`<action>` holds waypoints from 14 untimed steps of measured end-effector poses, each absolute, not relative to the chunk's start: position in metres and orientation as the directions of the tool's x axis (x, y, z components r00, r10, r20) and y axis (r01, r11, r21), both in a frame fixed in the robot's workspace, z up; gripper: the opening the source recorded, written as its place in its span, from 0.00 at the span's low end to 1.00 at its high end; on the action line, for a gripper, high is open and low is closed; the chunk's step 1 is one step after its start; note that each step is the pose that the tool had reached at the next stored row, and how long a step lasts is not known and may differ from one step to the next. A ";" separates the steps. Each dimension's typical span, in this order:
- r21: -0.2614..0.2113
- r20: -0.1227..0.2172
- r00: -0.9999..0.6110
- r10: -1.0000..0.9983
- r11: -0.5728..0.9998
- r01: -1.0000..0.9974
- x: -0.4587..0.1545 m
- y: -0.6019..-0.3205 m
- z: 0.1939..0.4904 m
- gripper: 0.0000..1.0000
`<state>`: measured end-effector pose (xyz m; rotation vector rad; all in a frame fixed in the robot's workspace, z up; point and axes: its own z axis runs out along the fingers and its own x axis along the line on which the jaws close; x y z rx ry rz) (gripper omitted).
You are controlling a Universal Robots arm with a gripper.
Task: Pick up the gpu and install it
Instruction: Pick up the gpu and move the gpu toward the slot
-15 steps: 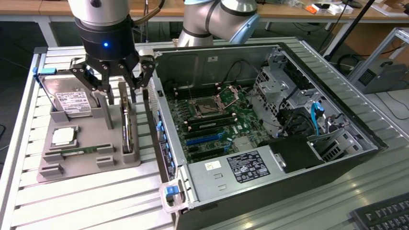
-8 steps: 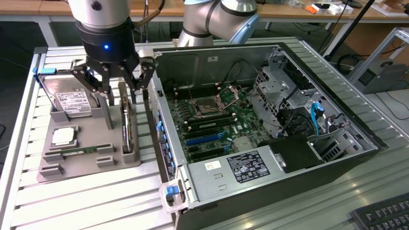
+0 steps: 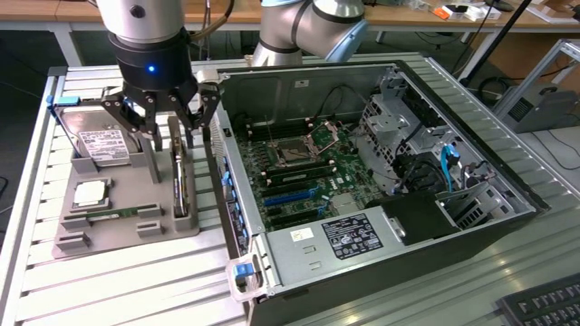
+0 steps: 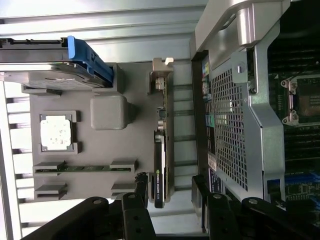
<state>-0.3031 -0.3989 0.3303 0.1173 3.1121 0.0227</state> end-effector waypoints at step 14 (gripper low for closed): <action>0.015 -0.027 -0.997 0.075 0.997 0.075 -0.303 -0.399 0.324 0.48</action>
